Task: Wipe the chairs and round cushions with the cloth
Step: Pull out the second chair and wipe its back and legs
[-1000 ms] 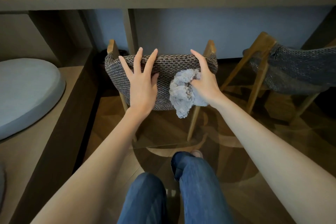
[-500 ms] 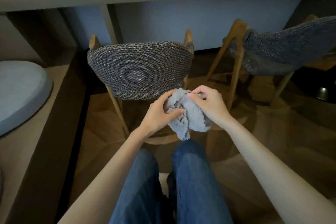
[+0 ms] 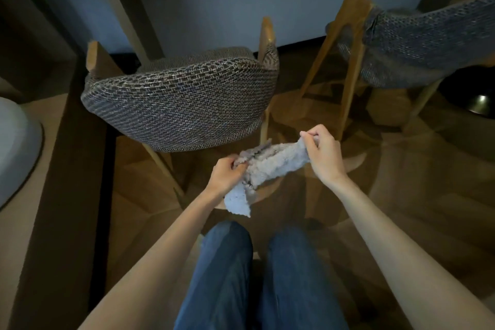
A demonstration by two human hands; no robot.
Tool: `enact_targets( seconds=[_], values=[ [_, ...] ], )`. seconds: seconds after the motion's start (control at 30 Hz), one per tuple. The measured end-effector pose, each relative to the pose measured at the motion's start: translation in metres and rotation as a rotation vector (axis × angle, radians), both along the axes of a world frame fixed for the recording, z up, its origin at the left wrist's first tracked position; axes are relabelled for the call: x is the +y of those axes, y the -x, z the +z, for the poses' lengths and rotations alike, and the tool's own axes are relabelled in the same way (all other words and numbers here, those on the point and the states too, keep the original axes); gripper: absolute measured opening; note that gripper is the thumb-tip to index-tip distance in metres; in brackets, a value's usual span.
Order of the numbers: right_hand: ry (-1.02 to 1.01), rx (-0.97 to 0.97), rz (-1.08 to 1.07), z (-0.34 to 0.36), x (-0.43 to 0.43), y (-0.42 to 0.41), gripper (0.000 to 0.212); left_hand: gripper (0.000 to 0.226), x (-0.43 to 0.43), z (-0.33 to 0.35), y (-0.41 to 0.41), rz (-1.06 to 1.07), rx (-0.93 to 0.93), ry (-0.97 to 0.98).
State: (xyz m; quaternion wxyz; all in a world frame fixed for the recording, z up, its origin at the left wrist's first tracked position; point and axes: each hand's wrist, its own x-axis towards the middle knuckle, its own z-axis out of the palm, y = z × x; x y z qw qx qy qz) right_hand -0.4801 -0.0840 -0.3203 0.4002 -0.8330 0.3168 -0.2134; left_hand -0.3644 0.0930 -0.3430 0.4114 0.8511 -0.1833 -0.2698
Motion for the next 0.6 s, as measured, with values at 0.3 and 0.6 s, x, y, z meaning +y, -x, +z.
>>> enact_targets(
  seconds=[0.3,0.6],
  values=[
    [-0.088,0.332,0.043,-0.037,-0.024,-0.028,0.027,0.030,-0.043,-0.024,-0.037,-0.097,0.095,-0.024],
    [-0.356,0.546,0.186,-0.111,-0.041,-0.020,0.046,0.030,-0.065,-0.061,-0.043,-0.176,0.260,0.149]
  ],
)
